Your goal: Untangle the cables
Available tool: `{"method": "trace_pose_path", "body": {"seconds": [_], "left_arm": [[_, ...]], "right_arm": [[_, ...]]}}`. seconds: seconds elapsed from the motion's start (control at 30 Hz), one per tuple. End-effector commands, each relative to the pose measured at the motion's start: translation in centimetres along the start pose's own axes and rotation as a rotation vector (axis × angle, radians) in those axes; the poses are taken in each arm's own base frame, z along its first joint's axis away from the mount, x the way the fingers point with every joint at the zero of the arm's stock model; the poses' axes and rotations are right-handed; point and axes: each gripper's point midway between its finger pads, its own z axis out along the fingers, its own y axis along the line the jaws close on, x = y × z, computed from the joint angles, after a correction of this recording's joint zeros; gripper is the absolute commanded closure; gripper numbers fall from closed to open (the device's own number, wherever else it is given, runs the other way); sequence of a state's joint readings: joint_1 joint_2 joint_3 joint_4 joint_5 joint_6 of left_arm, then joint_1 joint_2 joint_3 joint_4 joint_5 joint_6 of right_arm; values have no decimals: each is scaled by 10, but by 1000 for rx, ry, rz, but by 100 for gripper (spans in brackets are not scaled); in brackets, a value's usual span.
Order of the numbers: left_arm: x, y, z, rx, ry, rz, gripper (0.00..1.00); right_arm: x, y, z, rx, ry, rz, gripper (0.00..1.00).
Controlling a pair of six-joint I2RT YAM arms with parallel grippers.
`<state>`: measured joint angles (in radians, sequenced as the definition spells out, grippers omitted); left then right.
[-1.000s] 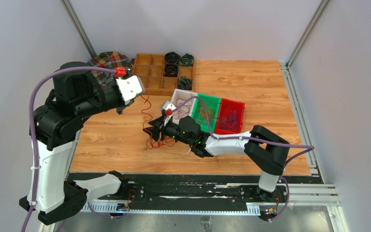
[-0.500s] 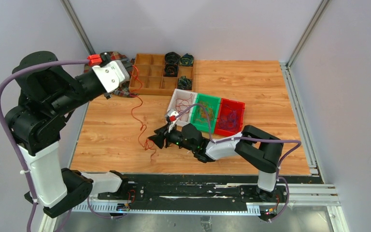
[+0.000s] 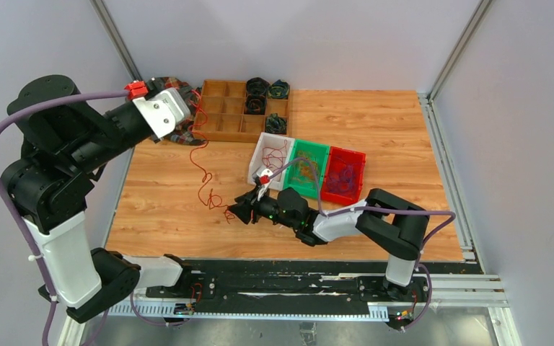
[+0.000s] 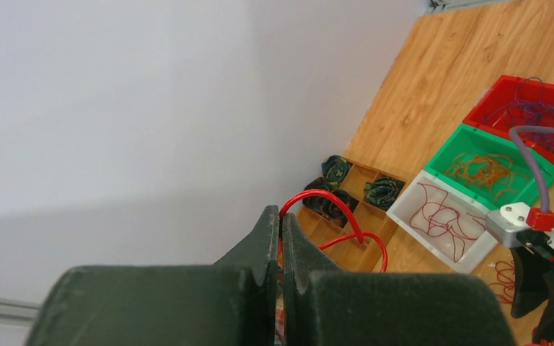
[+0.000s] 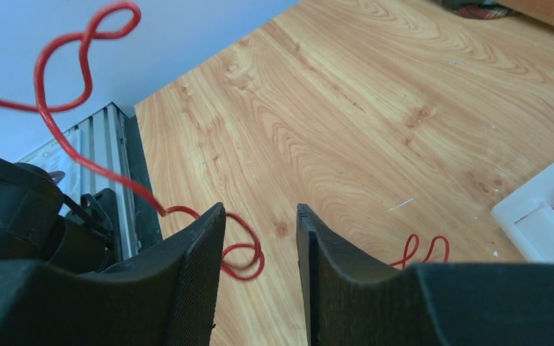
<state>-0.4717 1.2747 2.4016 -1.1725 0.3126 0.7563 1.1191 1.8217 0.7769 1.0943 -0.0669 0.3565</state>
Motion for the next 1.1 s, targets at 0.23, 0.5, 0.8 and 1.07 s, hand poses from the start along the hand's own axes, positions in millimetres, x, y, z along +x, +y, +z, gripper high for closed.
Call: {"method": "trace_pose_path", "body": {"seconds": [0.23,0.5,0.8,1.07], "left_arm": [[-11,14,0,-48,-36,26,99],[-13,13,6,-33,-53,21,100],[-18,15,20,-22,-87,-1,100],[-21,33,57,-76,-136,-68,100]], "right_arm": [[-60,4,-18,-16,-124,-18,58],[-80,11,-19,-33,-123,-92,48],[-88,-11,2,76,-92,-170,48],[-120,-62,-9,229,-114,-192,48]]}}
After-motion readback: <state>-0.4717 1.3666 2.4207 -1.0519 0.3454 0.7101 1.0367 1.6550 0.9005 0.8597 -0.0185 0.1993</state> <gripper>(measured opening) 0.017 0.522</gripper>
